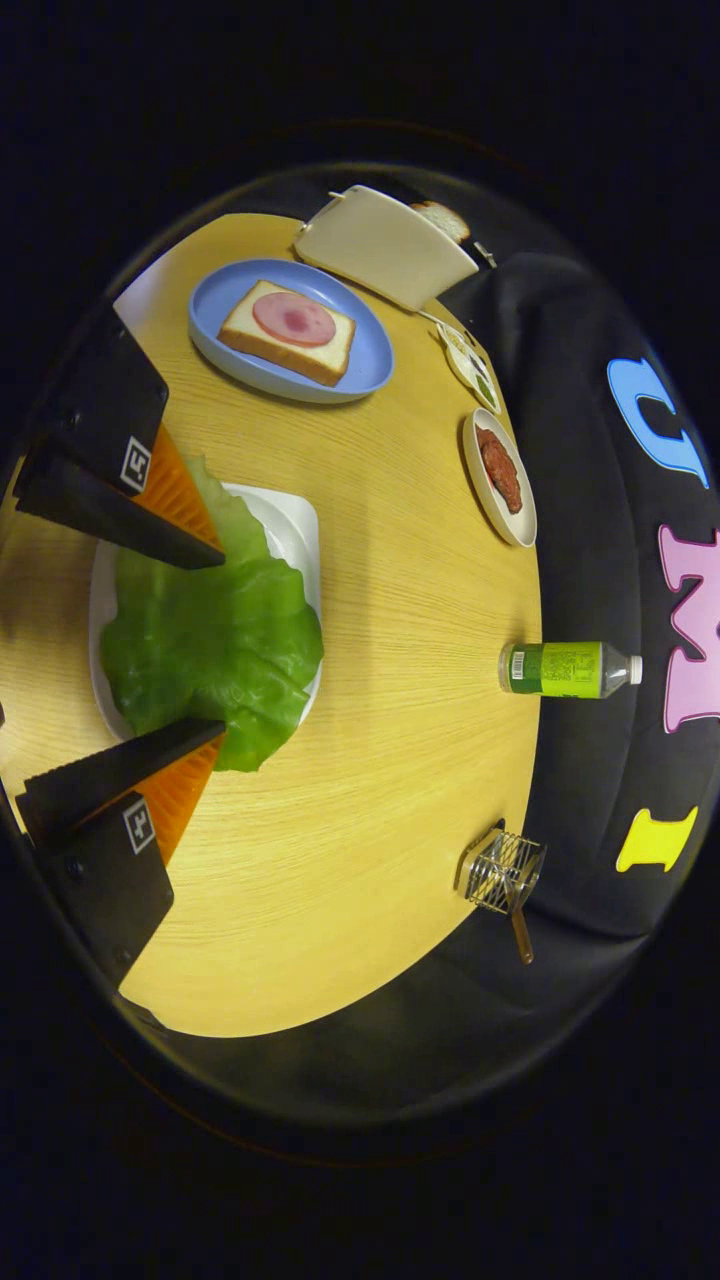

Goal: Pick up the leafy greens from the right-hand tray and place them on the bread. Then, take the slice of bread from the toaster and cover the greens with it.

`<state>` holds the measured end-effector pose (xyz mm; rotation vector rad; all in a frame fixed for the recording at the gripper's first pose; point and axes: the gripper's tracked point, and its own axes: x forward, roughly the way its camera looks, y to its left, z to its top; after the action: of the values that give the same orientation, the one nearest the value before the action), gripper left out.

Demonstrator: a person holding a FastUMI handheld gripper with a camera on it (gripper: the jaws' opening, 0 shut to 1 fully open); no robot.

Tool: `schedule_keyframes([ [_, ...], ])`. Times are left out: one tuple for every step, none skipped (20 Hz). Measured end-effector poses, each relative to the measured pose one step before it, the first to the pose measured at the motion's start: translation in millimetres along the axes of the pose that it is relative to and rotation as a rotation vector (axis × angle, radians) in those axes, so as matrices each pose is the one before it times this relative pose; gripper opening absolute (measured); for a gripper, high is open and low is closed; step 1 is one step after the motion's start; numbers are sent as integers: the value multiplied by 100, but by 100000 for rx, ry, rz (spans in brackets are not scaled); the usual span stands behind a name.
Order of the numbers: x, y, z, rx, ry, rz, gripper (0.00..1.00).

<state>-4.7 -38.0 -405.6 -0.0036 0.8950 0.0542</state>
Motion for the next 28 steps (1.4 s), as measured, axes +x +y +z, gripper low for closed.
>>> schedule_keyframes([
  [176,17,97,-201,380,573,93],
  [-117,108,-160,-380,155,394,91],
  [84,213,-96,-202,354,739,91],
  [-147,-2,84,-660,-407,-42,82],
  [77,222,-55,-1240,419,1091,77],
  [80,26,-58,-738,123,521,77],
  [-21,-51,53,366,52,130,67],
  [-25,-3,-65,-1408,340,974,58],
  [12,-122,-15,-2151,513,674,48],
  [-155,-476,75,687,1,-129,47],
  [113,42,65,829,24,1129,34],
  [6,-24,-8,-547,-411,1088,21],
  [118,-7,-99,-20,1097,2015,13],
  [-184,40,-110,1926,1003,3089,11],
  [32,62,30,3497,1137,2408,11],
  [-276,48,-66,2153,1282,1851,7],
  [-14,11,-92,1603,1320,500,7],
  [-219,5,10,849,928,511,7],
  [-421,5,365,274,-654,-388,6],
  [-654,72,416,-273,-1399,-750,6],
  [-708,149,491,-200,-1586,-751,6],
  [-657,264,485,74,-1437,-428,6],
  [-672,246,372,448,-945,-596,6],
  [-592,336,514,676,-1456,-222,6],
  [-596,339,544,52,-1490,-532,6],
  [-506,163,385,-749,-1442,-695,6],
  [-497,224,622,-774,-1580,-555,6],
  [-492,370,457,-670,-1332,-133,6],
])
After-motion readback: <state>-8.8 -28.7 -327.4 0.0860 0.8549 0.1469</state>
